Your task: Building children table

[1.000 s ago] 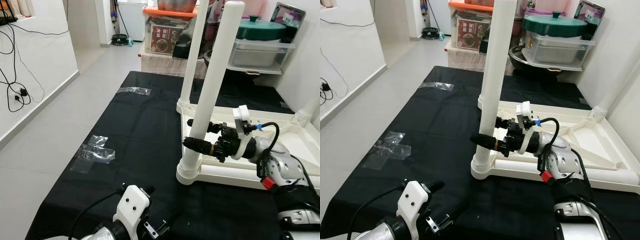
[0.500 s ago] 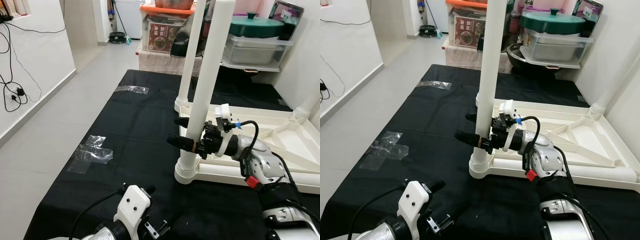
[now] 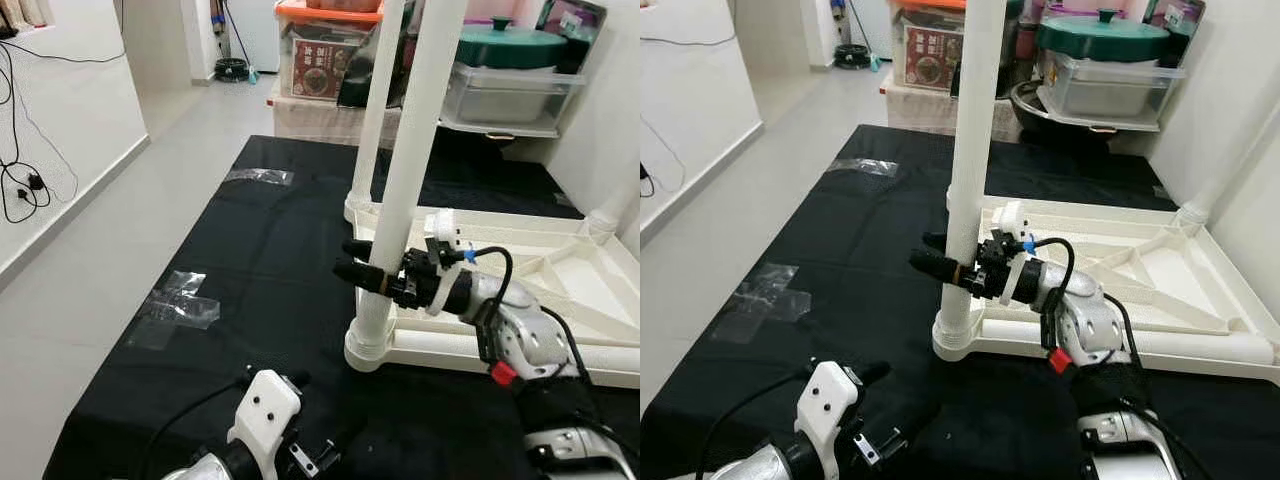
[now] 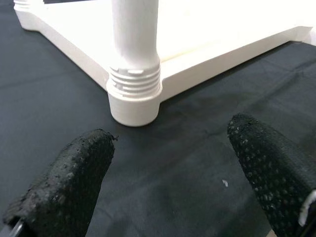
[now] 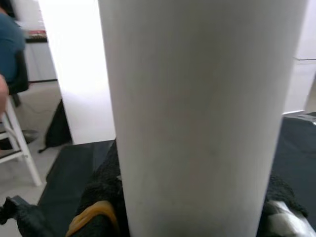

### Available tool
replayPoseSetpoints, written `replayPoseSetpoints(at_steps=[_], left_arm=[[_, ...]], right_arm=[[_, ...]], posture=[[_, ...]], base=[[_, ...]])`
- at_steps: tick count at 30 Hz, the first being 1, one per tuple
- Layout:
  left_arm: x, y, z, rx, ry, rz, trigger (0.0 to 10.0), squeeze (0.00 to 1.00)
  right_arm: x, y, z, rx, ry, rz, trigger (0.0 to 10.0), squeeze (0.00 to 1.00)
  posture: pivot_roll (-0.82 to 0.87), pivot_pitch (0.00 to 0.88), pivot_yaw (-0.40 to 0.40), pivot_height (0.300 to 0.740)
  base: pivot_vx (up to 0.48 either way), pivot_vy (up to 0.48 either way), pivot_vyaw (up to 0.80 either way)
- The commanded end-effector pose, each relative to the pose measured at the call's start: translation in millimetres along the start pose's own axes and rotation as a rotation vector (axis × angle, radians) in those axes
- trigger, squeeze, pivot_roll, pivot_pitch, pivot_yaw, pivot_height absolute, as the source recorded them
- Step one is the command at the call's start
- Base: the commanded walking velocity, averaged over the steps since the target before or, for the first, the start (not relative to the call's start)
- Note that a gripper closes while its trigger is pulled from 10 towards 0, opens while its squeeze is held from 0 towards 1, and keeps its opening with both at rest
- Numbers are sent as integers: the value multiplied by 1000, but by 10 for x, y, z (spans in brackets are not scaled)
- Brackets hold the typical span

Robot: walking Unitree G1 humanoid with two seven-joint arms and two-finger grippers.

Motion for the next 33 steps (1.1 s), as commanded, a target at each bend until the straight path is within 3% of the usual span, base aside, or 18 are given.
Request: replayPoseSetpoints(at_steps=[1,5,6,8,9,10,11,14,17,19,21,23,27,28,29,30,32,33], left_arm=[[3,103,-7,44,-8,8,10000,0],[33,177,-18,76,-22,12,10000,0],[56,229,-27,95,-30,1,10000,0],[99,386,-45,146,-42,-42,10000,0],[99,386,-45,146,-42,-42,10000,0],[106,432,-46,157,-43,-53,10000,0],[106,432,-46,157,-43,-53,10000,0],[92,427,-46,148,-39,-56,10000,0],[87,410,-47,143,-38,-55,10000,0],[84,330,-60,124,-39,-46,10000,0],[84,301,-66,116,-40,-45,10000,0],[77,221,-79,98,-40,-34,10000,0],[69,173,-81,88,-39,-22,10000,0],[62,155,-80,83,-37,-20,10000,0],[62,155,-80,83,-37,-20,10000,0],[56,145,-80,81,-36,-19,10000,0],[43,133,-79,79,-32,-12,10000,0],[32,128,-77,81,-29,-8,10000,0]], right_arm=[[-103,-7,-38,-70,19,-20,0,0],[-122,-46,-45,-141,19,-17,0,0],[-138,-101,-49,-210,25,-3,0,0],[-190,-350,-11,-504,46,50,0,0],[-190,-350,-11,-504,46,50,0,0],[-222,-469,39,-672,55,66,0,0],[-222,-469,39,-672,55,66,0,0],[-212,-639,269,-1102,77,143,0,0],[-186,-636,314,-1184,71,149,0,0],[-157,-591,377,-1361,31,117,0,0],[-152,-578,416,-1428,12,101,0,0],[-224,-501,349,-1546,-12,28,0,0],[-294,-425,201,-1574,-7,-25,0,0],[-285,-403,140,-1570,-12,-17,2157,0],[-285,-403,140,-1570,-12,-17,2157,0],[-275,-387,103,-1569,-17,-18,10000,0],[-226,-371,28,-1529,-42,-5,10000,0],[-174,-360,-50,-1459,-83,-14,10000,1000]], posture=[[94,47,-74,740],[94,47,-74,740],[92,46,-74,740],[88,46,-72,740],[88,46,-72,740],[85,44,-73,740],[85,44,-73,740],[88,41,-74,740],[88,41,-74,740],[101,37,-75,740],[101,37,-75,740],[105,37,-83,740],[108,38,-88,740],[107,40,-87,740],[107,40,-87,740],[106,40,-88,740],[108,41,-91,740],[102,45,-86,740]], base=[[0,0,0],[0,0,0],[0,0,0],[0,0,0],[0,0,0],[0,0,0],[0,0,0],[0,0,0],[0,0,0],[0,0,0],[0,0,0],[0,0,0],[0,0,0],[0,0,0],[0,0,0],[0,0,0],[0,0,0],[0,0,0]])
Point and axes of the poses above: a point about 5 cm out from each wrist's last joint towards the gripper, its own z axis pointing back from the gripper into the wrist, its own x axis along the axis of the wrist's last joint, y = z × x, the point moved 5 cm from there along -z, pointing out of the wrist towards the gripper, and after that the axes turned 7 degrees about -z, right-handed, at the moved point
